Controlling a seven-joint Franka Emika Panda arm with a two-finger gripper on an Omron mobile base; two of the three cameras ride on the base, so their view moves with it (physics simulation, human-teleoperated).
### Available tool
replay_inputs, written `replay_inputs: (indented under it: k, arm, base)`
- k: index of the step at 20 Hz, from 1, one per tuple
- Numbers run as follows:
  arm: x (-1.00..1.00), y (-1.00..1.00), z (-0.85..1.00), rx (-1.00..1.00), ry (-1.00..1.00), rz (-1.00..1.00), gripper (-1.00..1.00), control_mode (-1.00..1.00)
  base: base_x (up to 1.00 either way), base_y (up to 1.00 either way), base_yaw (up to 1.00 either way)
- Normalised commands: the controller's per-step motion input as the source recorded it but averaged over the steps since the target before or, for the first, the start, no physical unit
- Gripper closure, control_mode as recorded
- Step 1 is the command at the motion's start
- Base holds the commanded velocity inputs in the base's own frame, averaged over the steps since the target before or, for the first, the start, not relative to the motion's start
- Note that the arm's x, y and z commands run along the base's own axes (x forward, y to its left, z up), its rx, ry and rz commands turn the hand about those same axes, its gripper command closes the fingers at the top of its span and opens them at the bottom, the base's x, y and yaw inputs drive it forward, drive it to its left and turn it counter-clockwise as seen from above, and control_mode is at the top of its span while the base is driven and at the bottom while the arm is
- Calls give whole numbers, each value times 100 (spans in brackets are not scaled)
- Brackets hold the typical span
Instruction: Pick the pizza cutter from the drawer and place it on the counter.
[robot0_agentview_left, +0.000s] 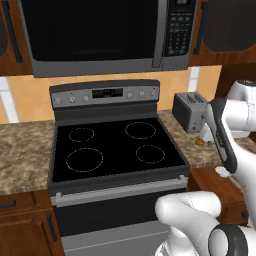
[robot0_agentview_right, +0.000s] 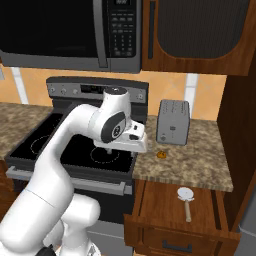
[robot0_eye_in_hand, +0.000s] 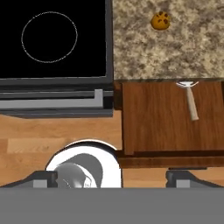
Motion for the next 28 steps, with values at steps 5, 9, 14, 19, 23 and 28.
replay_inputs:
  k: [5,9,14,19,23,28]
  arm:
    - [0,-96,-66,3,10,0,-100,-100]
    - [1,-97,-62,1,16,-1,-100,-100]
    - [-1,-97,-62,2,3,-2,-100,-100]
    - [-14,-58,-43,3,2,-2,-100,-100]
    - [-7,-6,-37,0,-1,0,-100,-100]
    - [-14,0,-57,0,-1,0,-100,-100]
  base:
    - [0,0,0]
    - [0,0,0]
    - [0,0,0]
    - [0,0,0]
    - [0,0,0]
    - [0,0,0]
